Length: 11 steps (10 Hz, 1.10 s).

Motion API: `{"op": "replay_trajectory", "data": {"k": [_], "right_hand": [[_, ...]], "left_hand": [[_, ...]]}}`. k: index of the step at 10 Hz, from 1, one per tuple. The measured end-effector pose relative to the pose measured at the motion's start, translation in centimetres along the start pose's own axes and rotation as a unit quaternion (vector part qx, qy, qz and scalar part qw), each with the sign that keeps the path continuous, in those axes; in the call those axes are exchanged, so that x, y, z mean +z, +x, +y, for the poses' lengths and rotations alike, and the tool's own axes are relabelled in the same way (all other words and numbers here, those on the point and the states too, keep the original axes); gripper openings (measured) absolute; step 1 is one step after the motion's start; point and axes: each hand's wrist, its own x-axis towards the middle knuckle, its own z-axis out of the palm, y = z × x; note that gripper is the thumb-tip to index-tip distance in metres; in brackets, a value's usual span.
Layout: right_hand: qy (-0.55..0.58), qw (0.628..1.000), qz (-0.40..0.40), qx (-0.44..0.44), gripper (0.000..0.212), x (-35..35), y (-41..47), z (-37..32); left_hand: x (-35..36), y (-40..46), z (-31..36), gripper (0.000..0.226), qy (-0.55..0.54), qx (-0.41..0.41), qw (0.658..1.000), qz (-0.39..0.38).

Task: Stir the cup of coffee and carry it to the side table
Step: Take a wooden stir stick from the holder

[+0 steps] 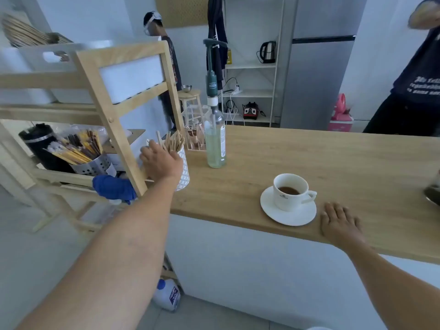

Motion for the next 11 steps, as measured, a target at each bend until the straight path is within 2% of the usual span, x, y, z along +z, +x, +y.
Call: {"op": "replay_trajectory", "data": {"k": [1,2,3,4,5,6,7,8,10,11], "right_hand": [[-0.02,1.0,-0.006,0.008,0.055,-0.2,-0.1,0.0],[-0.025,0.999,-0.016,0.013,0.055,-0.2,-0.3,-0.2],[-0.034,0.999,-0.014,0.012,0.055,-0.2,-0.3,-0.1],[-0.035,0.999,-0.019,0.014,0.055,-0.3,-0.4,-0.3],[-0.038,0.999,-0.027,0.016,0.055,-0.6,-0.4,-0.4],[-0.039,0.999,-0.033,0.018,0.056,-0.7,-0.4,-0.4],[-0.034,0.999,-0.039,0.016,0.056,-0.8,-0.4,-0.5],[-0.034,0.998,-0.048,0.017,0.056,-0.9,-0.3,-0.6],[-0.024,0.998,-0.063,0.022,0.056,-1.1,-0.3,-0.7],[-0.023,0.997,-0.066,0.022,0.057,-1.1,-0.6,-0.8]], "left_hand": [[-0.3,1.6,-0.7,0.054,-0.039,-0.06,0.997,-0.033],[0.2,2.7,-1.3,0.044,-0.044,-0.053,0.995,-0.073],[0.4,3.3,-1.5,0.034,-0.082,-0.052,0.993,-0.063],[0.8,3.6,-1.4,0.023,-0.065,-0.014,0.996,-0.051],[0.6,3.4,-0.9,0.024,-0.014,0.057,0.998,-0.021],[0.4,3.2,-0.1,0.026,0.041,0.166,0.985,0.011],[0.0,3.0,1.4,0.026,0.033,0.247,0.967,0.046],[-0.5,2.9,3.3,0.021,0.001,0.326,0.94,0.101],[-0.9,0.6,7.6,0.023,-0.024,0.48,0.866,0.139],[-0.2,-1.4,9.2,0.017,-0.02,0.548,0.821,0.158]]}}
